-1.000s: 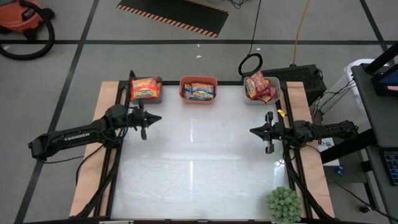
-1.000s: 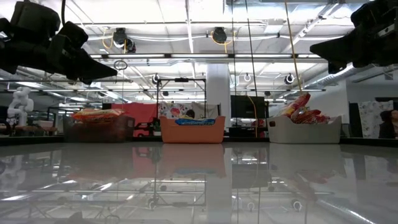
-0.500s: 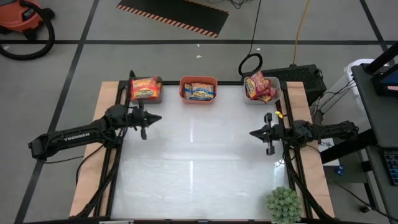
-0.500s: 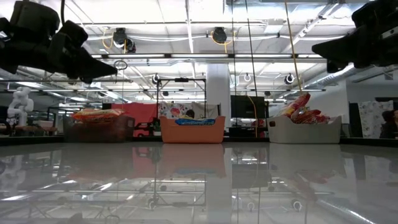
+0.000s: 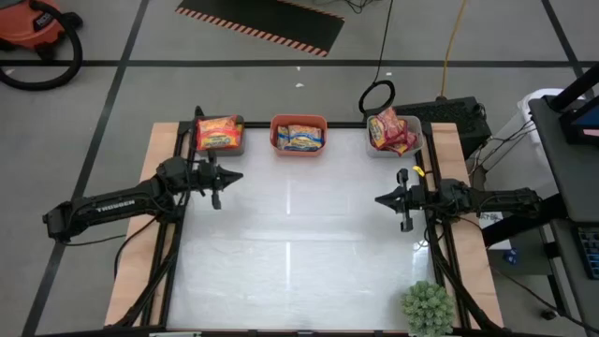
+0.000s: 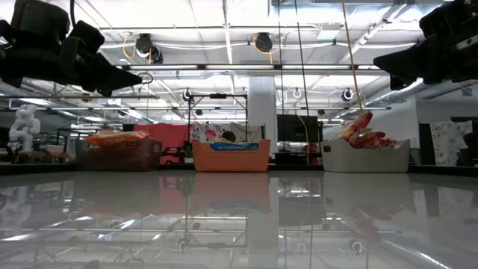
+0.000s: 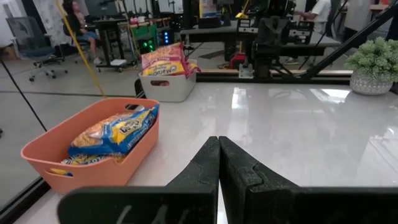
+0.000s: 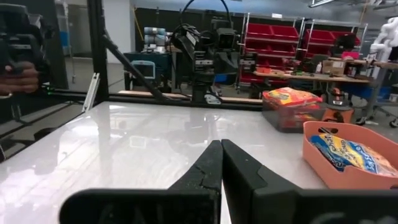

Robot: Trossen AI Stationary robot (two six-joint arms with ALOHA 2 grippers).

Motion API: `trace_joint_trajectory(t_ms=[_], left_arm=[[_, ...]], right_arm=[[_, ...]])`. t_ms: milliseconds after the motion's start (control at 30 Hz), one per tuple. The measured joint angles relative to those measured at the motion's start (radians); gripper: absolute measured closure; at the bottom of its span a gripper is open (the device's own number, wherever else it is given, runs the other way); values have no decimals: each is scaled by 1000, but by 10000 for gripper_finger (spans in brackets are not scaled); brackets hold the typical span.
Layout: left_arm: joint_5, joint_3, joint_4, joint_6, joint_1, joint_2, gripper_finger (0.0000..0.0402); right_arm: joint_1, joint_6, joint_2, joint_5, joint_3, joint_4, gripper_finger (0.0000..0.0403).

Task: Sort Maruchan noodles
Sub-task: Return to Home Position

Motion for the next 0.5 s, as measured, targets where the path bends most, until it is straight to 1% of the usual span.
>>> trace_joint_trajectory(t_ms=[267, 500], left_arm=[[2, 0, 12, -1, 0, 0, 398], [3, -11, -25, 16, 0, 0, 398]], right_arm=[[-10, 36, 10, -4, 0, 0, 403], [-10, 35, 10, -3, 0, 12, 403]])
